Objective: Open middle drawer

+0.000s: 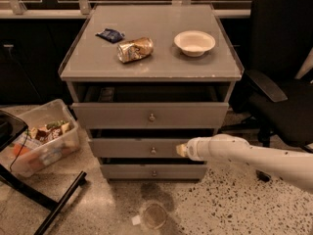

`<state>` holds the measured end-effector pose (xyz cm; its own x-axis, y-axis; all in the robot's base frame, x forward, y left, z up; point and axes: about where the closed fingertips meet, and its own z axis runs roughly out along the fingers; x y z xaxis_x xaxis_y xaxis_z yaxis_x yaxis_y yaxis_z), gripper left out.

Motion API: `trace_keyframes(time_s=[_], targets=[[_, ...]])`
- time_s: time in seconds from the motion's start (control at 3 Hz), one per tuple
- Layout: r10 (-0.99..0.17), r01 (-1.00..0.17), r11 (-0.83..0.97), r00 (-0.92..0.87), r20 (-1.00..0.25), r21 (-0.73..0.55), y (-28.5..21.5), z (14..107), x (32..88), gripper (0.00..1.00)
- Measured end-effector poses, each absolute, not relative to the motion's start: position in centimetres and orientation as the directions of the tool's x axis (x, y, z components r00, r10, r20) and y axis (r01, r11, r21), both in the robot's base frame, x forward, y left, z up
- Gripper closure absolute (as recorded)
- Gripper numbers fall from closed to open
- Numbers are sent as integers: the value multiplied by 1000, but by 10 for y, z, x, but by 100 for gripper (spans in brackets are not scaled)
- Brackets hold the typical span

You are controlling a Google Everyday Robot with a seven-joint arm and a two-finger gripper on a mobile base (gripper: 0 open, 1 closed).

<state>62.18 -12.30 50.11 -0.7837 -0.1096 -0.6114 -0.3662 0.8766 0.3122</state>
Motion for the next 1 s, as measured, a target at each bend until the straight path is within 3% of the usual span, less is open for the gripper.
trace_keyframes(time_s=[0.33,1.0], targets=[[-31,-370,872,-696,-718,321,-120,509,640,100],[65,-365,868,-592,-804,338,-115,502,676,100]])
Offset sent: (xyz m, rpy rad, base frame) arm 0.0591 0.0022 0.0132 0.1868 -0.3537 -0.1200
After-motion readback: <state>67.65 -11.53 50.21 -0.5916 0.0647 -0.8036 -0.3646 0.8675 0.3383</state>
